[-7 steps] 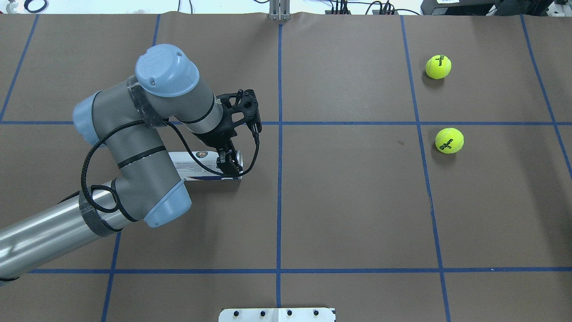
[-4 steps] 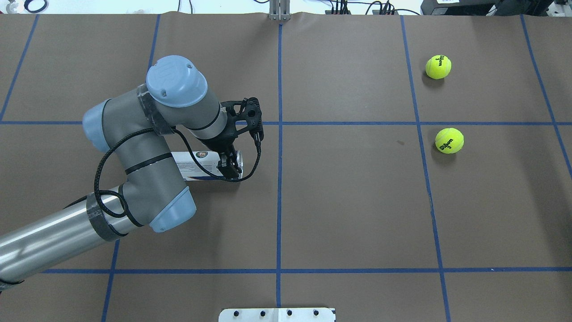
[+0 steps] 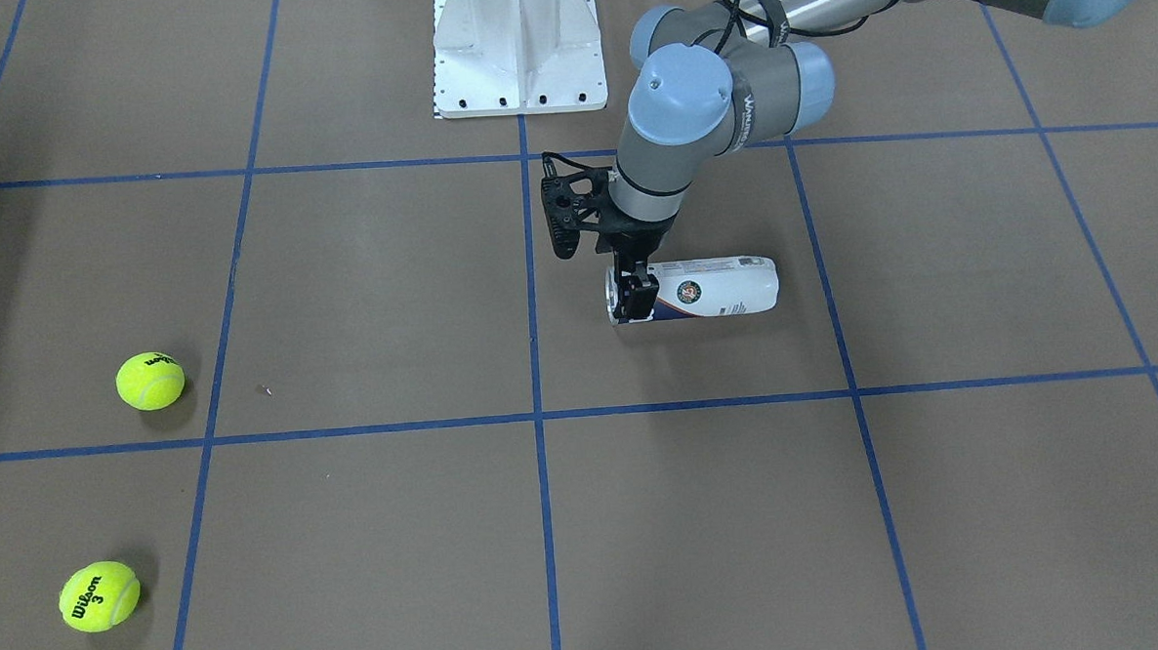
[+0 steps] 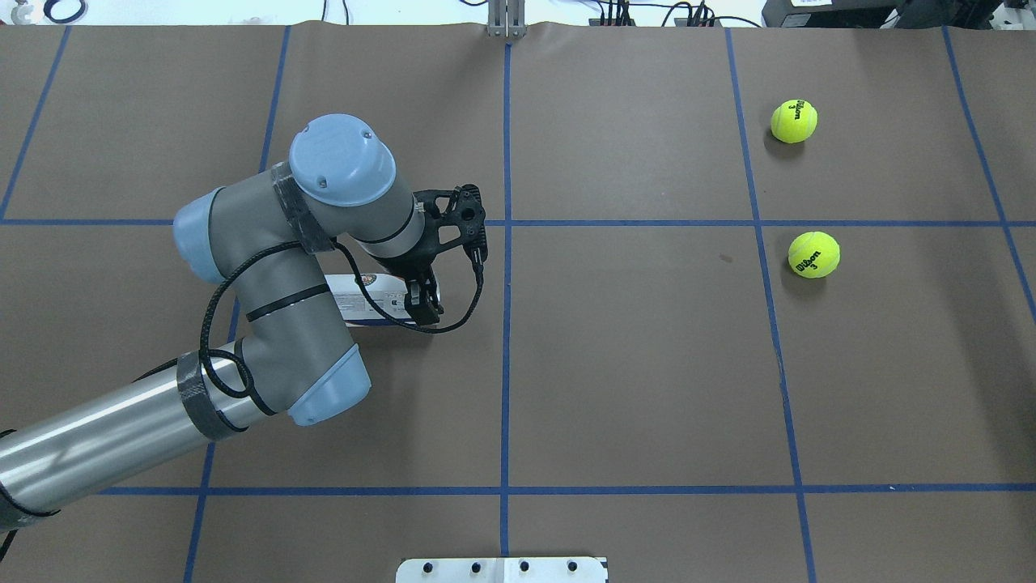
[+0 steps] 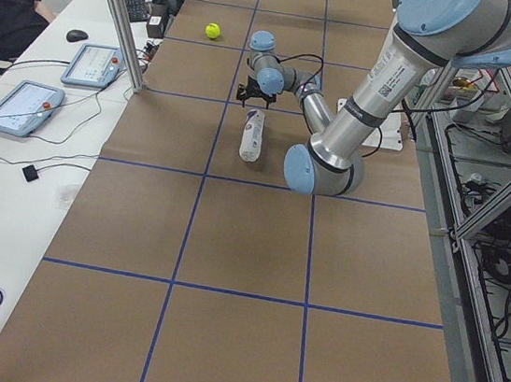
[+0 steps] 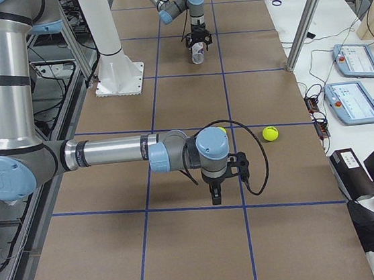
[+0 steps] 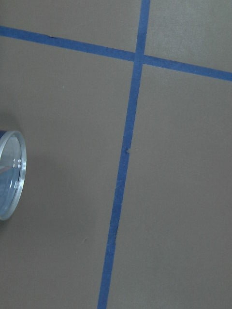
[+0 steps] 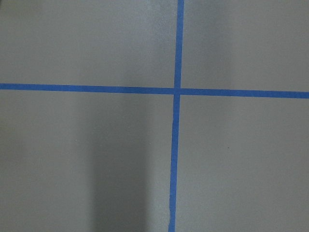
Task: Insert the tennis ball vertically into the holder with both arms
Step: 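Close the left gripper on the can's open end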
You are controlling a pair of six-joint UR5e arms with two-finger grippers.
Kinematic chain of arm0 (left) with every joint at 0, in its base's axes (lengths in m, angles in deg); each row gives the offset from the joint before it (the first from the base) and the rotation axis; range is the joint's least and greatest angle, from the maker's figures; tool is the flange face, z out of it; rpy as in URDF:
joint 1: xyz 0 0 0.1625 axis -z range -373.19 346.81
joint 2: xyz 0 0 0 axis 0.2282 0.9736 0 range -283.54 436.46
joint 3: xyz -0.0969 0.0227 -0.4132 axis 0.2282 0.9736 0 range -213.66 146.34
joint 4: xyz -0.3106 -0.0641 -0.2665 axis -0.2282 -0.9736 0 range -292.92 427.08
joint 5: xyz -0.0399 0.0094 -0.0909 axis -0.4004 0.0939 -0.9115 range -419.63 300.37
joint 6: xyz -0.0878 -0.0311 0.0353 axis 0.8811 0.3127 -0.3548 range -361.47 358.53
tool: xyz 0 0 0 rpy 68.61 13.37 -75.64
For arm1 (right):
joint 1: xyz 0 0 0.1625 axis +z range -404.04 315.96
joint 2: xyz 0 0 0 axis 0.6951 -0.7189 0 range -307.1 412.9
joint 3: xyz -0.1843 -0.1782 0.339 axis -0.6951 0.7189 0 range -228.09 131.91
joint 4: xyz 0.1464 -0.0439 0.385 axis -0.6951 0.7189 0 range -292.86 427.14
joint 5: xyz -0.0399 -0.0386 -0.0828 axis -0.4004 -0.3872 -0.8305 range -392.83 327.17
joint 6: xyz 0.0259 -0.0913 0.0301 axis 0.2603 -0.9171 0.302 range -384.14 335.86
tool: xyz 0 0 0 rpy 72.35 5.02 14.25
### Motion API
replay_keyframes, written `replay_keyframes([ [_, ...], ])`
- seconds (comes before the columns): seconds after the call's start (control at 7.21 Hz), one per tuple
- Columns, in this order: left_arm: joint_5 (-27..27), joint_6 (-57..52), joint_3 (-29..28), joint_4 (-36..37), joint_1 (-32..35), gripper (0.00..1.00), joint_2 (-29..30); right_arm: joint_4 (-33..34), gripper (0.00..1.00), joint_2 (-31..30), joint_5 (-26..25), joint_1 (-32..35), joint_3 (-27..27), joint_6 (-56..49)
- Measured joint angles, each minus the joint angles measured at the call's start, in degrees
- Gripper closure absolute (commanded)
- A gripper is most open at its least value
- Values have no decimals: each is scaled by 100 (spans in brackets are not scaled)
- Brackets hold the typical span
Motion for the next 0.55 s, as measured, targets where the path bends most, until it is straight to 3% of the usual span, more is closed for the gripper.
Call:
replay_keyframes([
  [0.55,65,-2,-57,8,-43,1,-4,2,1,11,6,0,-1,-7],
])
